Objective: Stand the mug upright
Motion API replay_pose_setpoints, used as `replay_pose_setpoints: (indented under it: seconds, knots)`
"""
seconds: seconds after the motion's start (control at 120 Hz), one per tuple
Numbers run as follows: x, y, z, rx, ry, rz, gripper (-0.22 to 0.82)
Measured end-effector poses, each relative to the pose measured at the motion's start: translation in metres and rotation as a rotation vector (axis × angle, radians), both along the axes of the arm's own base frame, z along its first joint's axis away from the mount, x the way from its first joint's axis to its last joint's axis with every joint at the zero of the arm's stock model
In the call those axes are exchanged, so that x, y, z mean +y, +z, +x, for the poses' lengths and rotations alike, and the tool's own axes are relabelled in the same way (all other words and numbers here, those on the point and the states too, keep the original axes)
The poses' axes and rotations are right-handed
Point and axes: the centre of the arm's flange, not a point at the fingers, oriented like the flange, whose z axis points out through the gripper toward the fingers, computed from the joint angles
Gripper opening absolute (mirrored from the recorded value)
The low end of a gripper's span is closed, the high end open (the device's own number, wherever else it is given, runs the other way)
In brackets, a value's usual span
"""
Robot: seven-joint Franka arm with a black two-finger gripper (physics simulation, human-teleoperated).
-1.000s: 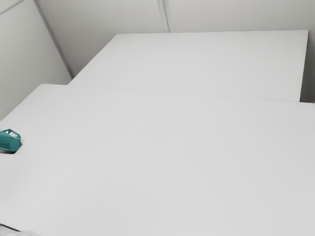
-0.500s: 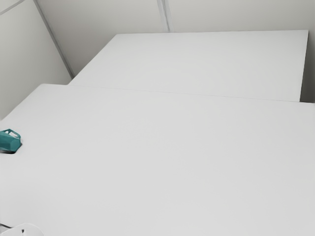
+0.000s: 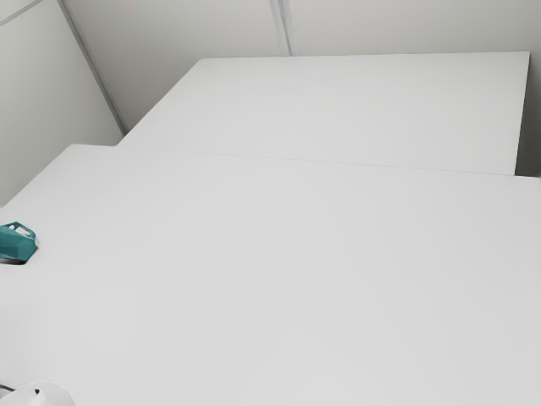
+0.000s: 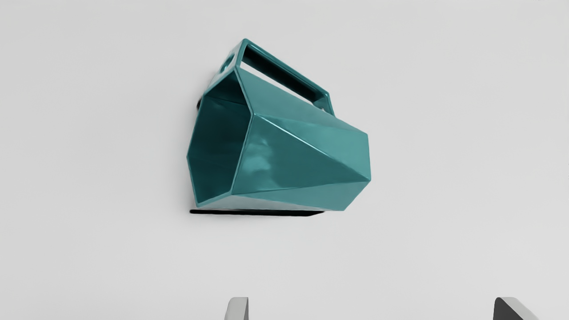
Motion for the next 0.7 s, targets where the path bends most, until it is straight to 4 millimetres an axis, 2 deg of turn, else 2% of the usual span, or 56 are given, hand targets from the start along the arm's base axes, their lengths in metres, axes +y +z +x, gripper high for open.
replay_pose_setpoints:
  seconds: [0.367,0.525,0.7]
  knots:
    - [0.013,-0.045,0.041,-0.209,-0.072,0.014,0.6]
    - [0.018,-0.065,0.035,-0.273,-0.048,-0.004,0.6]
    - [0.02,-0.082,0.038,-0.327,-0.037,-0.017,0.6]
